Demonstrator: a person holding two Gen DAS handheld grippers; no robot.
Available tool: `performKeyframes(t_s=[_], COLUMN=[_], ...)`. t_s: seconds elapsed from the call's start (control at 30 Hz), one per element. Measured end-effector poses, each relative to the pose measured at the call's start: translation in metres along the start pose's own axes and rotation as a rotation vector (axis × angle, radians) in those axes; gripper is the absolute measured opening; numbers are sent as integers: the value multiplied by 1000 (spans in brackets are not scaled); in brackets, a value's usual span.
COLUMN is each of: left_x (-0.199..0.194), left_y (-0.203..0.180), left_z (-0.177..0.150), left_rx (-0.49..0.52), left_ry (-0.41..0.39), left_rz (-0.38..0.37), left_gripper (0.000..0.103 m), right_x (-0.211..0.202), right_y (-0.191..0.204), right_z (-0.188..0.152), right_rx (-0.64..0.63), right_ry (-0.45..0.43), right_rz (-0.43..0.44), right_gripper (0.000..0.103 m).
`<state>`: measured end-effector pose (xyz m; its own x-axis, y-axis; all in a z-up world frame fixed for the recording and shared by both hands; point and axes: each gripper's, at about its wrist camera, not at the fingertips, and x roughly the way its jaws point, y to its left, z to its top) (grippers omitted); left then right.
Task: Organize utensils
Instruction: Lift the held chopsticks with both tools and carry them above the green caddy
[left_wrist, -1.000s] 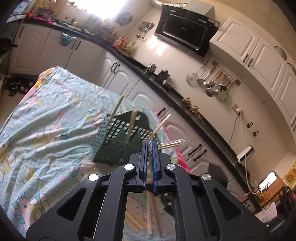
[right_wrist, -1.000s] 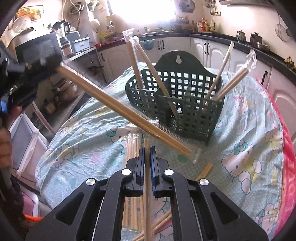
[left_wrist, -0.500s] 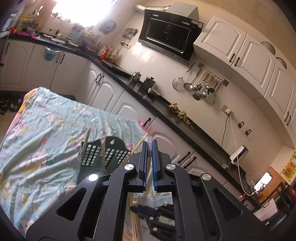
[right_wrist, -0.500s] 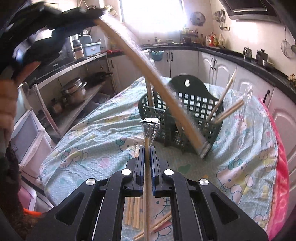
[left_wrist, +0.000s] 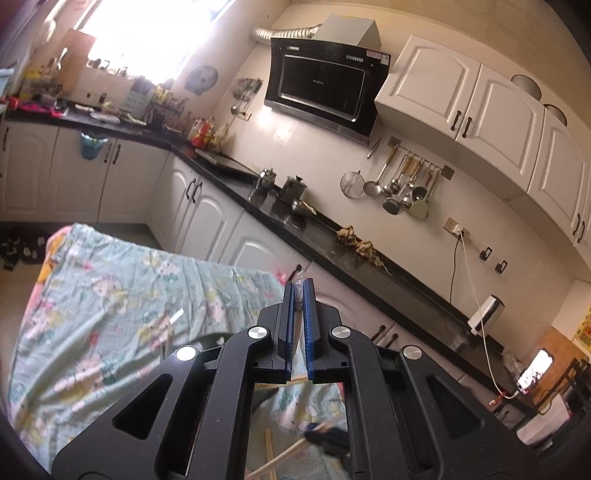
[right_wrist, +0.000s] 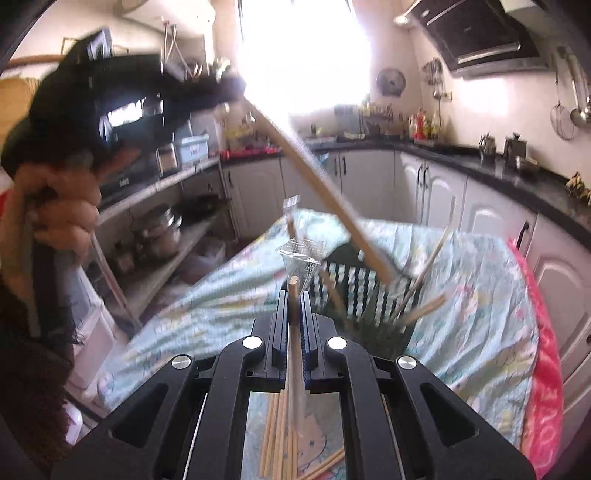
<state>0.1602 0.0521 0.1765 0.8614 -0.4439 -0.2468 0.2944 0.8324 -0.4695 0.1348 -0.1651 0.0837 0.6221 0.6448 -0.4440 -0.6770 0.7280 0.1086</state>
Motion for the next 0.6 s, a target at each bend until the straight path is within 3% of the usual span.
performKeyframes(t_s=[0.6], left_x=[-15], left_y=[8], left_z=[48], left_rx=[62], left_ry=[-66], left_rz=[94], left_gripper=[2], right_x=[-37], right_y=[-17], right_z=[89], right_rx=[-78], right_ry=[-224], right_rz=[-86], right_gripper=[6])
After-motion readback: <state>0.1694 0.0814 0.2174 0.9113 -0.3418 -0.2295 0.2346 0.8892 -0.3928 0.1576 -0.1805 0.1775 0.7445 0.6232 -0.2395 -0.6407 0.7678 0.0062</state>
